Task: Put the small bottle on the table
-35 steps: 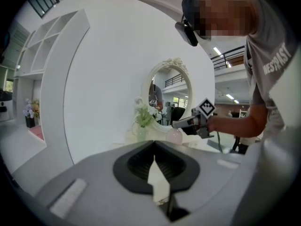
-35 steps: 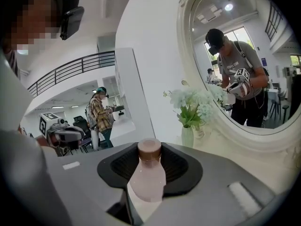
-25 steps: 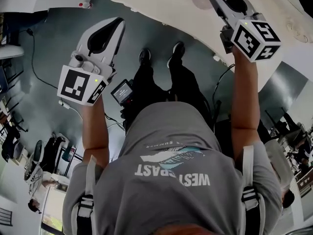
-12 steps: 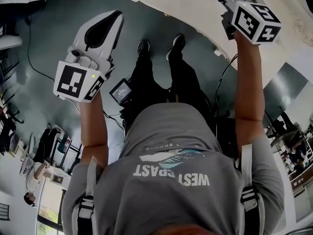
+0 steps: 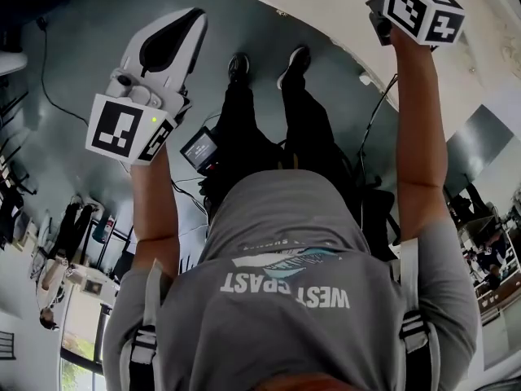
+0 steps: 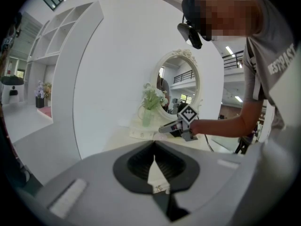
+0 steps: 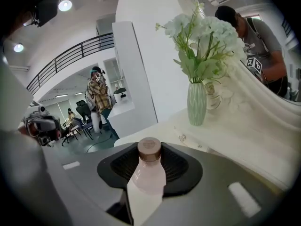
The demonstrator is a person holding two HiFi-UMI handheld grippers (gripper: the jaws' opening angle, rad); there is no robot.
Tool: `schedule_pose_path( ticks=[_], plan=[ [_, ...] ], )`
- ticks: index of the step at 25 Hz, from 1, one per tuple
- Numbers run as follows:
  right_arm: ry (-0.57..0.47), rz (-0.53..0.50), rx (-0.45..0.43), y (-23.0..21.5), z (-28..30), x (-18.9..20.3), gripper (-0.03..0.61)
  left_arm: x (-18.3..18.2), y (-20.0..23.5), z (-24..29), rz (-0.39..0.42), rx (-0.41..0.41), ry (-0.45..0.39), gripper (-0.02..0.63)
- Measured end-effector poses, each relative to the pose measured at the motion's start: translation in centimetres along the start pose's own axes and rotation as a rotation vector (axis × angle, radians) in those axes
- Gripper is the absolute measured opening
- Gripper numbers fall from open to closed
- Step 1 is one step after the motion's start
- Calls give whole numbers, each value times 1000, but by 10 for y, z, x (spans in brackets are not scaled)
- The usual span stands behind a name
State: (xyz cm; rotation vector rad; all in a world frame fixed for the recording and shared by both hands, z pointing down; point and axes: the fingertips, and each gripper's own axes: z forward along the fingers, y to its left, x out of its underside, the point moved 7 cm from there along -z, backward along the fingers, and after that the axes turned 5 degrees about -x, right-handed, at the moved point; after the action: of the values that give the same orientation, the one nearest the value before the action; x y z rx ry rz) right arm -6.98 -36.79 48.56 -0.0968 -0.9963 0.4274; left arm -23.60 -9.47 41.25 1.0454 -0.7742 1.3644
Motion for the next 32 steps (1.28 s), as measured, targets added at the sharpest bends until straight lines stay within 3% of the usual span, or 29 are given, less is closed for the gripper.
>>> schedule_pose_path(
  ticks=[20, 32],
  plan=[
    [133, 15, -35, -21, 60, 29, 149, 13, 26, 27, -21, 5, 6, 3],
    [142, -13, -66, -16, 75, 29, 158, 14, 41, 34, -15, 6, 11, 3]
  ],
)
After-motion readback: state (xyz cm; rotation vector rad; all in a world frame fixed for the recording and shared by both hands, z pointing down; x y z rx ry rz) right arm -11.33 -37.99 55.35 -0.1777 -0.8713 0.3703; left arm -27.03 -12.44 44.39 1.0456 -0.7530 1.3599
